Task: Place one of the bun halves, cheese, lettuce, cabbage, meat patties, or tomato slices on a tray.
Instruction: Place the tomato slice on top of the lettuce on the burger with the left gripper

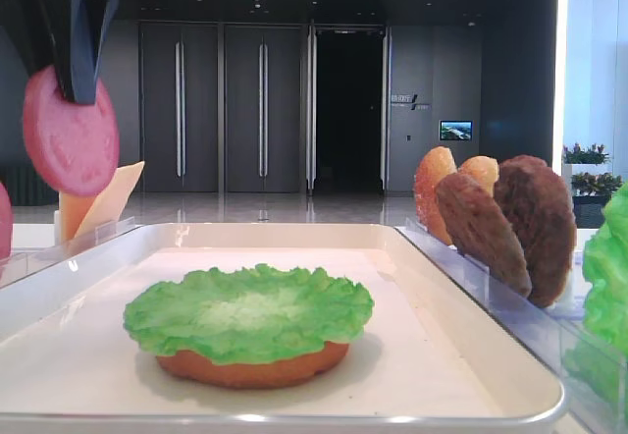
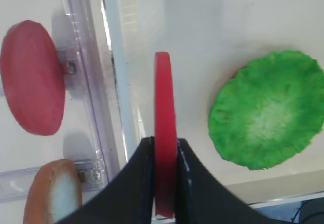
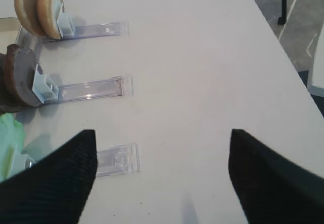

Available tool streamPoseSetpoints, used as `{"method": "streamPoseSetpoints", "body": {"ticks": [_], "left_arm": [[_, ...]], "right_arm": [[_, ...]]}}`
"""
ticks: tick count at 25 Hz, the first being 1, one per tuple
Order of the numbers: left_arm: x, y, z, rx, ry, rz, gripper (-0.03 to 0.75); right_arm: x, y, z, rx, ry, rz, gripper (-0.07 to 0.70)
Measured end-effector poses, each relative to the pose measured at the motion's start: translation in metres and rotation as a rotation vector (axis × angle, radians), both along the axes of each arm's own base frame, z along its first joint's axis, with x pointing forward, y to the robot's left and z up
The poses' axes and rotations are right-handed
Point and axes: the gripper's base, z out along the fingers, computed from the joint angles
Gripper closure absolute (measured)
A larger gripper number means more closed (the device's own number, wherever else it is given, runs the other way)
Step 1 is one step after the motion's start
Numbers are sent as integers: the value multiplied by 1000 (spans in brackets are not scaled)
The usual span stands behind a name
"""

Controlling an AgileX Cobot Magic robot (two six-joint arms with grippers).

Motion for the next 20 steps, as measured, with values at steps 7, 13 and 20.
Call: {"method": "streamPoseSetpoints", "body": {"ticks": [7, 13, 20], "left_arm": [[-35, 2, 35, -240, -127, -52, 655], [-70, -2, 7, -471, -125, -156, 656], [-95, -10, -27, -720, -193, -333, 656]], "right_arm": [[0, 0, 0, 0, 0, 0, 91], [0, 0, 0, 0, 0, 0, 91], [0, 0, 0, 0, 0, 0, 92]]}}
